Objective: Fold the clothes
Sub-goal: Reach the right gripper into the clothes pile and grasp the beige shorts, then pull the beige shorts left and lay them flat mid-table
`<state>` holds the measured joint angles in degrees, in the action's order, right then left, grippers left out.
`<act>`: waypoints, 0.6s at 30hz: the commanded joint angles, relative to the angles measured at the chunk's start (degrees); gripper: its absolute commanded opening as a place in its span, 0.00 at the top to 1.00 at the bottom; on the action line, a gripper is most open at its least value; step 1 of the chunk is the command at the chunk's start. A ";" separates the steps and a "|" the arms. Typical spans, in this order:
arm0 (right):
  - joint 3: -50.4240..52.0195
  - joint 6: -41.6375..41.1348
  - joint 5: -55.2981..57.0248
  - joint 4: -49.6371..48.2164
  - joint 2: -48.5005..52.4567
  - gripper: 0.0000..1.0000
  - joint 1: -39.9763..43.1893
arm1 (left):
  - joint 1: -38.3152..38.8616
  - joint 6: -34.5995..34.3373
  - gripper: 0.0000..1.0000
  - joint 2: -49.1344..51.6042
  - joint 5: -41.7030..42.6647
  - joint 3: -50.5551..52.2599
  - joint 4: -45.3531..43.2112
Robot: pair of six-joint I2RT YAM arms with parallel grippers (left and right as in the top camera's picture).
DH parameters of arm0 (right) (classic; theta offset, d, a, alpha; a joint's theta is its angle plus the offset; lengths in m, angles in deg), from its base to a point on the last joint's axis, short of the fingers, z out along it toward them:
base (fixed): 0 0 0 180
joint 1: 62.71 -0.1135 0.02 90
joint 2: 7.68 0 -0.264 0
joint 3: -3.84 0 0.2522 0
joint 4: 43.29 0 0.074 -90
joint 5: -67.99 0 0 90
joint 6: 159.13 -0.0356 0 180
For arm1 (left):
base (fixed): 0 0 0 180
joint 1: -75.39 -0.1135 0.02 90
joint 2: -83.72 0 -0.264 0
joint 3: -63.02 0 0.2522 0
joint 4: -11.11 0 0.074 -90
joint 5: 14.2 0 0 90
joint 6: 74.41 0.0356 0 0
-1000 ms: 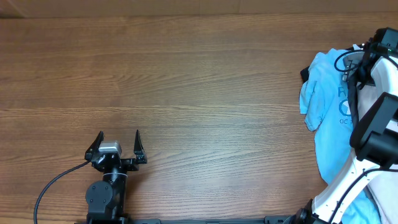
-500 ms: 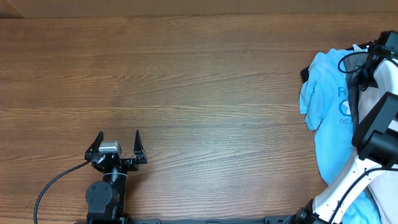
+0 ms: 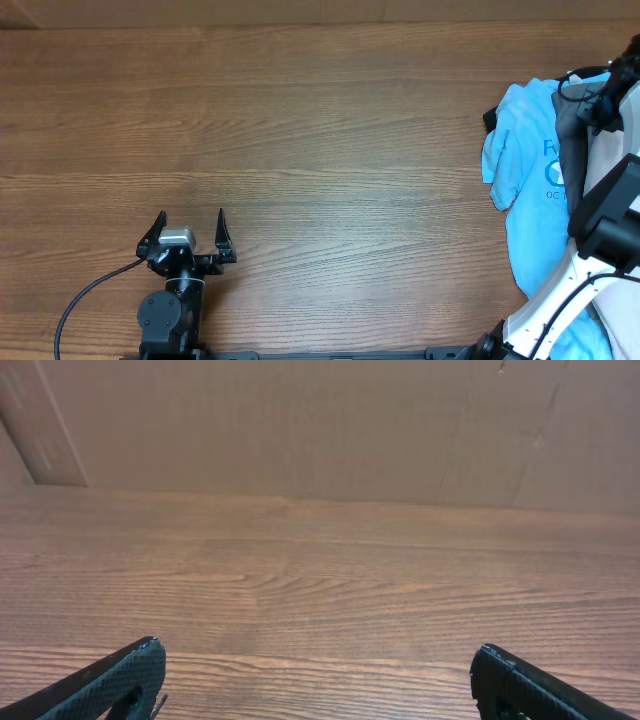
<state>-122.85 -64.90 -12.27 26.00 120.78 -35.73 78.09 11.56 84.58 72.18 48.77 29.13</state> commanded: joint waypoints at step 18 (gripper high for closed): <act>-1.36 -15.06 -23.98 7.04 -14.82 0.96 -35.60 | 0.33 1.07 0.00 -0.59 0.46 0.22 -0.20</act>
<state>-124.05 -74.94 -31.25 34.94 106.62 -65.02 78.11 11.56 84.58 72.16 48.77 29.13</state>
